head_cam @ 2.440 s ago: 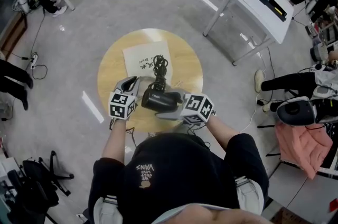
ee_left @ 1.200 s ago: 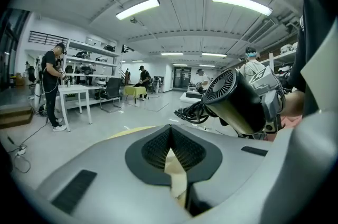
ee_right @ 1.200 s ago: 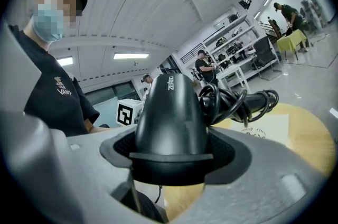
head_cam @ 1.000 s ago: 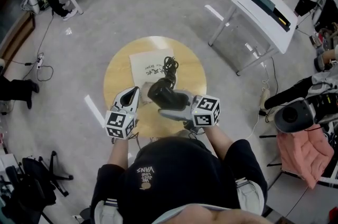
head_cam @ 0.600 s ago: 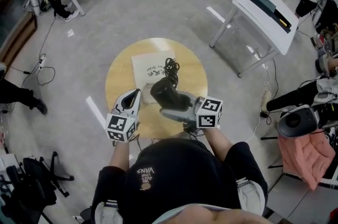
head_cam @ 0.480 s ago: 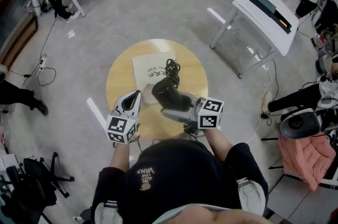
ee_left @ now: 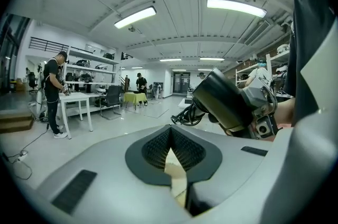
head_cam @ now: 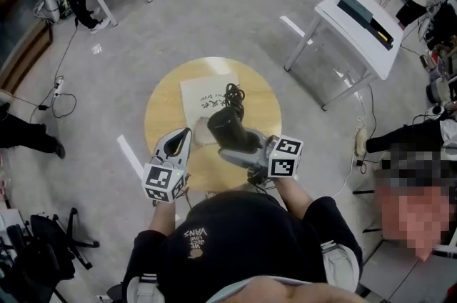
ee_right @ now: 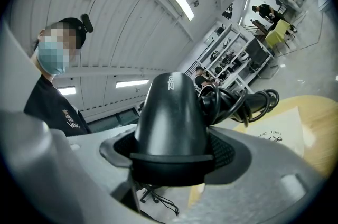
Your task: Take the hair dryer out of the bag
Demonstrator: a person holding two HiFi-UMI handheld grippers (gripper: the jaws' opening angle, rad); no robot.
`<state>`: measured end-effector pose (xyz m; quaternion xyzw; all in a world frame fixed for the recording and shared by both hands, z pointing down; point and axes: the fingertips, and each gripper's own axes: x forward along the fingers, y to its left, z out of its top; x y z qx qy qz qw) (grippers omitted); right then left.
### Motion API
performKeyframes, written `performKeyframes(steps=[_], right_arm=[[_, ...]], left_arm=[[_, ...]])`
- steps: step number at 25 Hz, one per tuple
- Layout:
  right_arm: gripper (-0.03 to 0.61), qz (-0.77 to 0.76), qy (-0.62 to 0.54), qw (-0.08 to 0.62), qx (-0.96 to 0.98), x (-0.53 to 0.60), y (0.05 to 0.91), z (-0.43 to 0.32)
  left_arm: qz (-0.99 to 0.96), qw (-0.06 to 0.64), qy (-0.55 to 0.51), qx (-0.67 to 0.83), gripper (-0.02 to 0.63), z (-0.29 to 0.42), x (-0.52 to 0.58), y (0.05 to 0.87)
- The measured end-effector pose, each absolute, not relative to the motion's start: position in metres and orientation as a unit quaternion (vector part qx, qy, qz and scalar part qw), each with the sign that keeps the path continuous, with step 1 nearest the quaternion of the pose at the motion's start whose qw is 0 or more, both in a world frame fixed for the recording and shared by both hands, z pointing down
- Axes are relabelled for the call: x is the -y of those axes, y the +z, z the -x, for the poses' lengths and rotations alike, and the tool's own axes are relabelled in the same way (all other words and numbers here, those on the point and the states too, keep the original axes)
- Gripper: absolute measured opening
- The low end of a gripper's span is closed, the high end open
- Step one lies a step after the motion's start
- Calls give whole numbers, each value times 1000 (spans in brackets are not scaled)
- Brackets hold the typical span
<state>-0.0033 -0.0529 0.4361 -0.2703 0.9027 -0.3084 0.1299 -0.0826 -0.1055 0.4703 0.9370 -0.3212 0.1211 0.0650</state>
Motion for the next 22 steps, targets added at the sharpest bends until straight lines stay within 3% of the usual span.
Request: performKeyframes(steps=[22], right_arm=[[351, 284, -318, 123, -896, 55, 454, 5]], left_arm=[[-936, 79, 112, 325, 11, 87, 104, 473]])
